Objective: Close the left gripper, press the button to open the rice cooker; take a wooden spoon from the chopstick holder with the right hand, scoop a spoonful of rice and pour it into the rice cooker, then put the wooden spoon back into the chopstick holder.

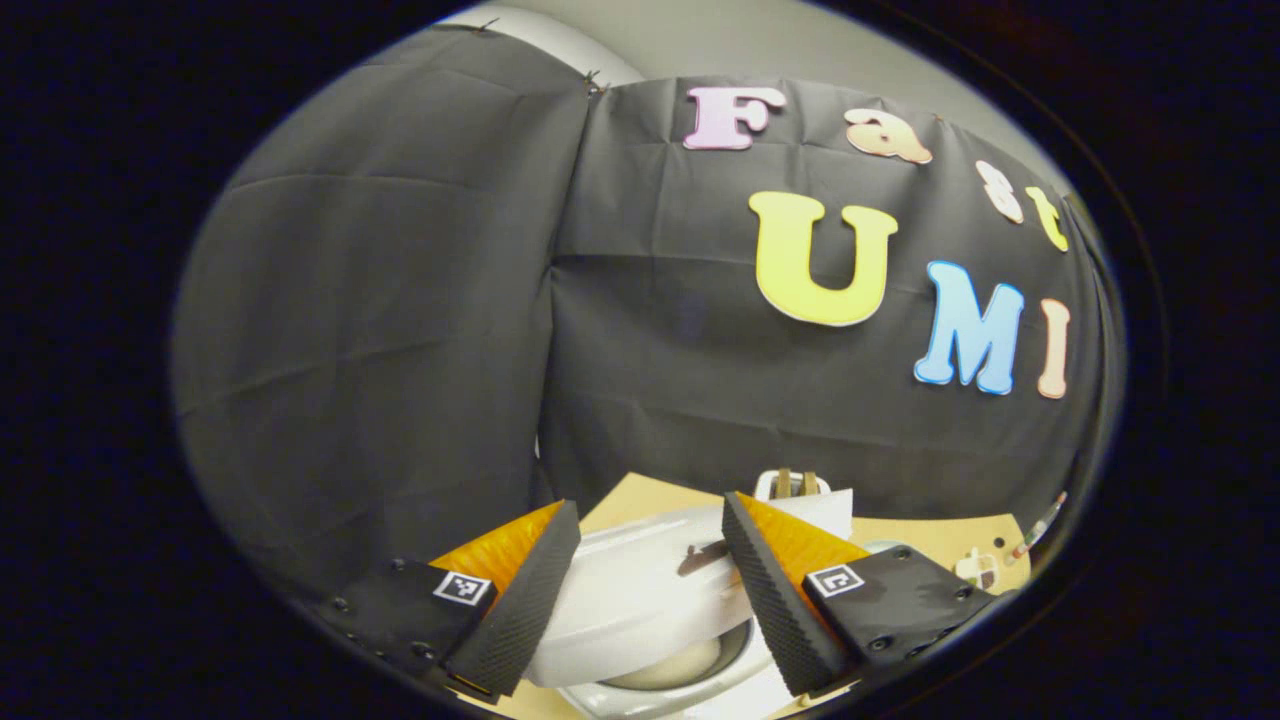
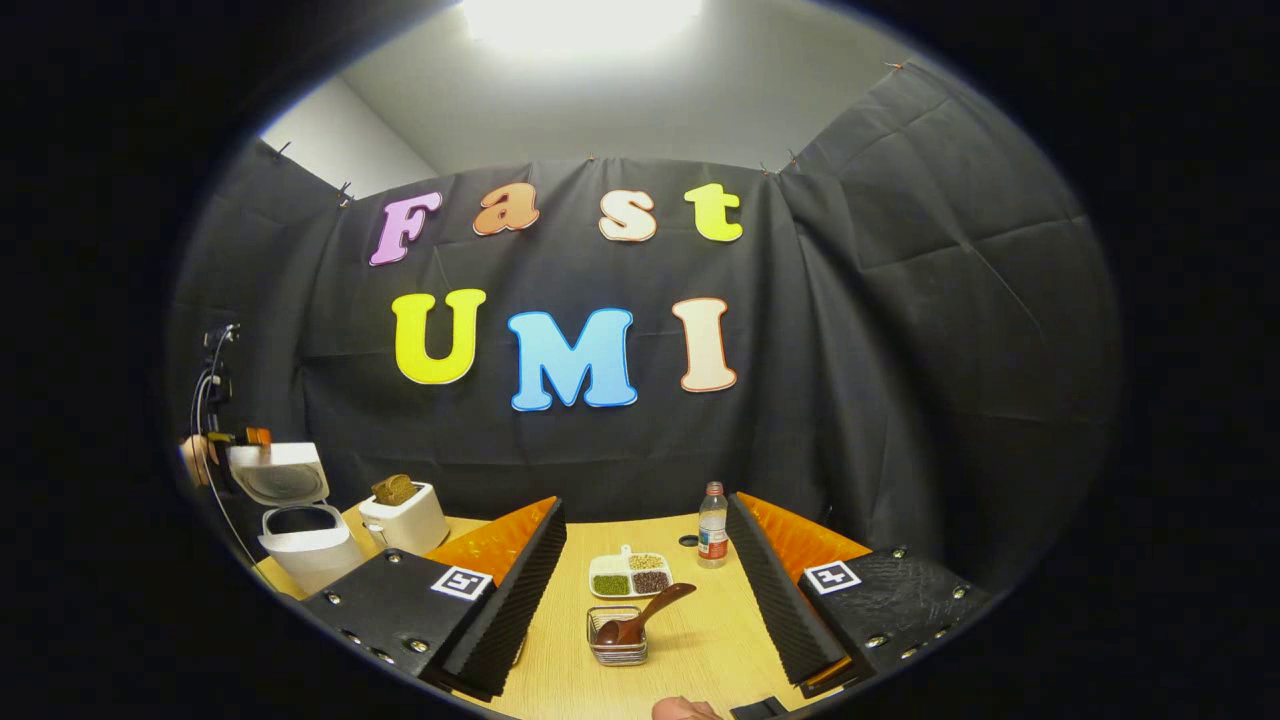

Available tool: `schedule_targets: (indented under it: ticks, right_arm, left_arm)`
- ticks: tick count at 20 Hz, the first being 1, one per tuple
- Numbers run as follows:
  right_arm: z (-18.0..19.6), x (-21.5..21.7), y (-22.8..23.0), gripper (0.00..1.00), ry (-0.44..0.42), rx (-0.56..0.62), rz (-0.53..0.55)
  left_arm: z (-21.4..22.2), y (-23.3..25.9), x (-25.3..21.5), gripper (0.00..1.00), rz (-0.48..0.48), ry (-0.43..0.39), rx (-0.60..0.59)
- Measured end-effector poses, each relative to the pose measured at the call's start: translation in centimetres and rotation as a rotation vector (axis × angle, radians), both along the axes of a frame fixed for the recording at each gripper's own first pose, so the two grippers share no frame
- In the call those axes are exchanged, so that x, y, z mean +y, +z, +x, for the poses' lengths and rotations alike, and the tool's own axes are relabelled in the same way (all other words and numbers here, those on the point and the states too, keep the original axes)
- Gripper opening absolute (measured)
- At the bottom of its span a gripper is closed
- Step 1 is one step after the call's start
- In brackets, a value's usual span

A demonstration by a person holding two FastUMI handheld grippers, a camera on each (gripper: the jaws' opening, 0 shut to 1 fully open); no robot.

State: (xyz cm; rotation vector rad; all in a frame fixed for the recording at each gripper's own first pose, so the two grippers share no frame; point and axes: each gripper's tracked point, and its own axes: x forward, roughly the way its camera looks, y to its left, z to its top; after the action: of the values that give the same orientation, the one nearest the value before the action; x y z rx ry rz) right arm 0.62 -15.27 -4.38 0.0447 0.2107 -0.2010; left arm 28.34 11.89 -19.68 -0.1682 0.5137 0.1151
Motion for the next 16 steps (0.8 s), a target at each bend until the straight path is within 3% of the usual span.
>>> schedule_targets:
  ticks: [2,6,16]
  right_arm:
    - [-0.4,-0.8,0.0,0.98,-0.001,0.002,-0.013]
    - [-0.8,-1.6,0.1,0.98,-0.005,0.005,0.003]
    - [-1.8,-3.1,0.0,0.98,-0.016,0.016,-0.009]
  left_arm:
    - [-2.0,-2.3,-1.1,1.00,-0.028,-0.007,0.032]
    - [-4.4,-4.7,-2.9,0.96,0.008,-0.028,0.059]
    - [-7.4,-8.6,-4.8,0.99,0.053,-0.049,0.134]
